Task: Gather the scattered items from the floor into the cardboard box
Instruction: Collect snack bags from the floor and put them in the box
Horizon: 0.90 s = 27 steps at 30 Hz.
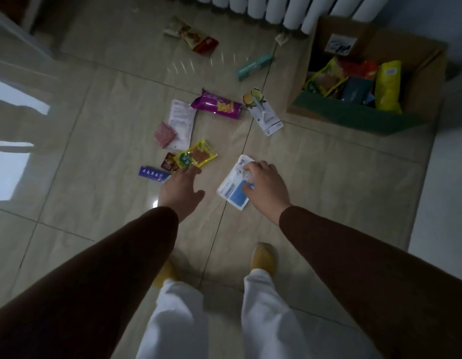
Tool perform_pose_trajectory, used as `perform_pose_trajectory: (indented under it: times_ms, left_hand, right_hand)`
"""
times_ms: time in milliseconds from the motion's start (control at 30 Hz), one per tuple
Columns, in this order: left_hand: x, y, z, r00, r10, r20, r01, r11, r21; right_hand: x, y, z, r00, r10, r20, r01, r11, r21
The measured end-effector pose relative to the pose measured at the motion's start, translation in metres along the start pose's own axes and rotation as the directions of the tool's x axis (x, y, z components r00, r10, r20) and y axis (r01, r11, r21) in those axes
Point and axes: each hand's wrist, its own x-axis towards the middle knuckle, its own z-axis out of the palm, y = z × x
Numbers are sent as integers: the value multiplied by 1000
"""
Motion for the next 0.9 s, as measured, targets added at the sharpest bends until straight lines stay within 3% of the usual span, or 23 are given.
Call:
perform_pose_trajectory:
  times_ms: [233,533,900]
  left_hand:
    - [-20,-105,-34,999,19,27,-18,999,-29]
    - [-3,-234,-121,988,114,105,-127,984,125]
    - [109,-261,-202,973,177,150,-201,965,166]
  right_hand:
    - [3,-102,48,999,43,-2,-43,999,-27]
    - [29,-231,99,987,144,-63,-141,989,51]
    - [129,-283,88,958,248,-145,-229,964,133]
